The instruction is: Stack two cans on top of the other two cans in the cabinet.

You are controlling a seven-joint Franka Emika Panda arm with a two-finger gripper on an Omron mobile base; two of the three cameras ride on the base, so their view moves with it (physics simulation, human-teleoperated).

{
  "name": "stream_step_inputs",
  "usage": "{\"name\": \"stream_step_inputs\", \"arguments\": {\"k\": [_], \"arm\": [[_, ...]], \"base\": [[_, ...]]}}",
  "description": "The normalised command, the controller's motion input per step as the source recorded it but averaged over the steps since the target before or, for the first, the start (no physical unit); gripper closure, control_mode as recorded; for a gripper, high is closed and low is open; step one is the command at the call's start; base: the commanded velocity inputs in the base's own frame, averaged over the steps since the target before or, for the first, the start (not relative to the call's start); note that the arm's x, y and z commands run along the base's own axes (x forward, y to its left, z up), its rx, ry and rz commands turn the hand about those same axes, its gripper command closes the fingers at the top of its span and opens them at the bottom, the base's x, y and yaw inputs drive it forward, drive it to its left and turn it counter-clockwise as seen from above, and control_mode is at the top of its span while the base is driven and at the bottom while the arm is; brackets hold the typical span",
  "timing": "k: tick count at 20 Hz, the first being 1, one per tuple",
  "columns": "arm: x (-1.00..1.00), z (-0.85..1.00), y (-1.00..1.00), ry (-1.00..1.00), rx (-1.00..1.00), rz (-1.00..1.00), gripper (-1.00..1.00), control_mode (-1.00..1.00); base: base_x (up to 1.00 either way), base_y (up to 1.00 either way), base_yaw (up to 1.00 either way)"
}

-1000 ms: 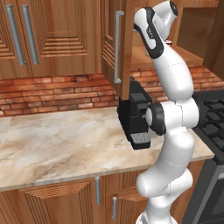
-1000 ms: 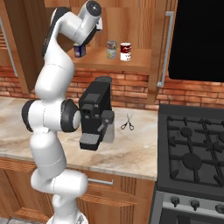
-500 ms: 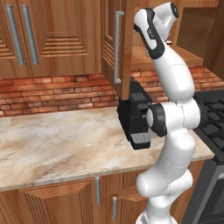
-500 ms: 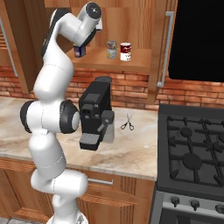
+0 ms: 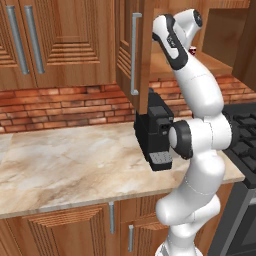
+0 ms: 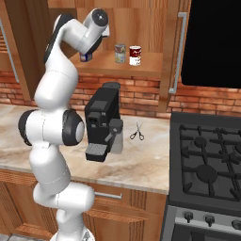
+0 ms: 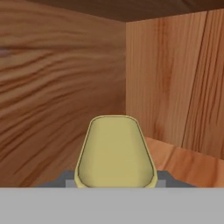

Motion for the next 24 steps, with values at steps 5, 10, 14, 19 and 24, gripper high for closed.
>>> {"name": "stream_step_inputs", "arguments": {"k": [5, 10, 14, 19, 24], "arm": [[0.00, -0.03, 0.00, 0.00, 0.00, 0.00, 1.00, -1.00], [0.00, -0.01, 0.00, 0.00, 0.00, 0.00, 1.00, -1.00], [0.00, 0.00, 0.00, 0.00, 0.00, 0.00, 1.00, -1.00], [0.00, 0.00, 0.00, 0.00, 0.00, 0.00, 1.00, -1.00], [0.00, 0.00, 0.00, 0.00, 0.00, 0.00, 1.00, -1.00]], "base": [[0.00, 0.00, 0.00], [0.00, 0.00, 0.00], [0.00, 0.00, 0.00], [0.00, 0.00, 0.00], [0.00, 0.00, 0.00]]}}
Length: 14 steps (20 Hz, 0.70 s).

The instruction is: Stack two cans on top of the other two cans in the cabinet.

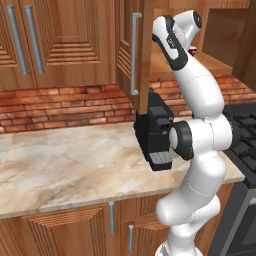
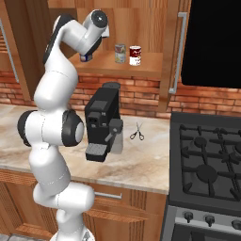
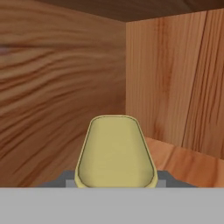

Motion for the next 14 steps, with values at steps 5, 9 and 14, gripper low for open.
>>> {"name": "stream_step_inputs", "arguments": {"k": [5, 9, 14], "arm": [[0.00, 0.00, 0.00, 0.00, 0.00, 0.00, 1.00, -1.00], [0.00, 0.00, 0.00, 0.00, 0.00, 0.00, 1.00, -1.00], [0.00, 0.00, 0.00, 0.00, 0.00, 0.00, 1.00, -1.00]], "base": [[0.00, 0.00, 0.00], [0.00, 0.00, 0.00], [0.00, 0.00, 0.00]]}}
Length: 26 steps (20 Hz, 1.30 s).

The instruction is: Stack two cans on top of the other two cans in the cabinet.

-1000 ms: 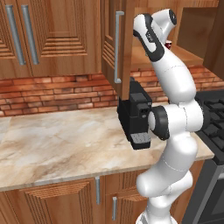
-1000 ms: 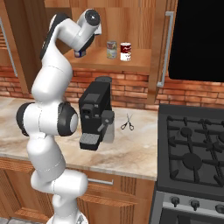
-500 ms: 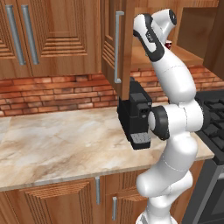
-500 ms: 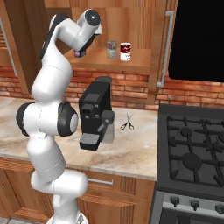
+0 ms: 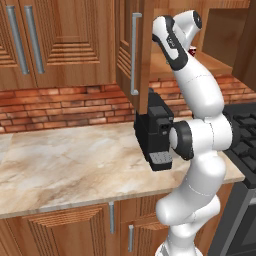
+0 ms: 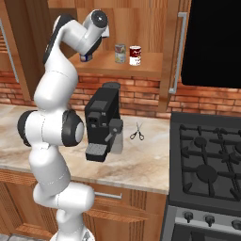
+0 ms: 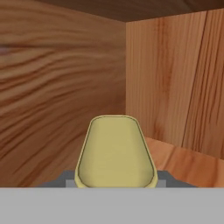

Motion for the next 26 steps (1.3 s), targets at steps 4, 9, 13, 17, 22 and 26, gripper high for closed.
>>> {"name": "stream_step_inputs", "arguments": {"k": [4, 9, 13, 17, 22, 26], "arm": [[0.00, 0.00, 0.00, 0.00, 0.00, 0.00, 1.00, -1.00], [0.00, 0.00, 0.00, 0.00, 0.00, 0.00, 1.00, -1.00], [0.00, 0.00, 0.00, 0.00, 0.00, 0.00, 1.00, -1.00], [0.00, 0.00, 0.00, 0.00, 0.00, 0.00, 1.00, -1.00], [0.00, 0.00, 0.00, 0.00, 0.00, 0.00, 1.00, -1.00], [0.00, 0.00, 0.00, 0.00, 0.00, 0.00, 1.00, -1.00]], "base": [[0.00, 0.00, 0.00], [0.00, 0.00, 0.00], [0.00, 0.00, 0.00], [0.00, 0.00, 0.00], [0.00, 0.00, 0.00], [0.00, 0.00, 0.00]]}}
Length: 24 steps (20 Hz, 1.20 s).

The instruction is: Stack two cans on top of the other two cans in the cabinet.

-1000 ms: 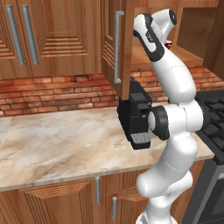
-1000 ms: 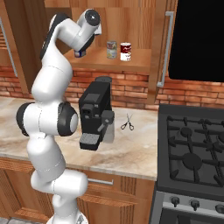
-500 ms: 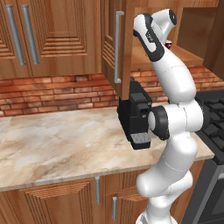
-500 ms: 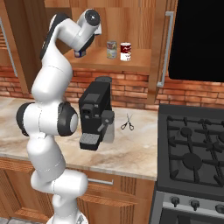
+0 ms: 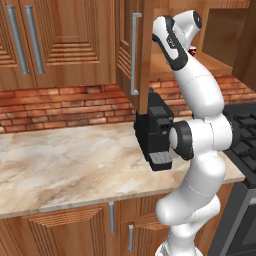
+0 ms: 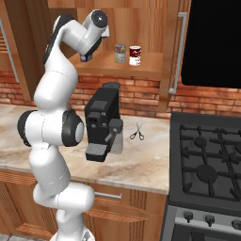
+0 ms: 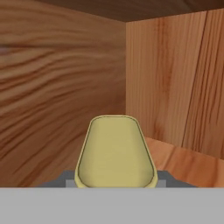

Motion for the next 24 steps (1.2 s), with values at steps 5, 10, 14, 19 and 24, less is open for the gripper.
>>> {"name": "stream_step_inputs", "arguments": {"k": [5, 10, 14, 19, 24], "arm": [[0.00, 0.00, 0.00, 0.00, 0.00, 0.00, 1.00, -1.00], [0.00, 0.00, 0.00, 0.00, 0.00, 0.00, 1.00, -1.00], [0.00, 0.00, 0.00, 0.00, 0.00, 0.00, -1.00, -1.00], [0.00, 0.00, 0.00, 0.00, 0.00, 0.00, -1.00, -1.00], [0.00, 0.00, 0.00, 0.00, 0.00, 0.00, -1.00, -1.00]], "base": [[0.00, 0.00, 0.00], [0.00, 0.00, 0.00], [0.00, 0.00, 0.00], [0.00, 0.00, 0.00], [0.00, 0.00, 0.00]]}}
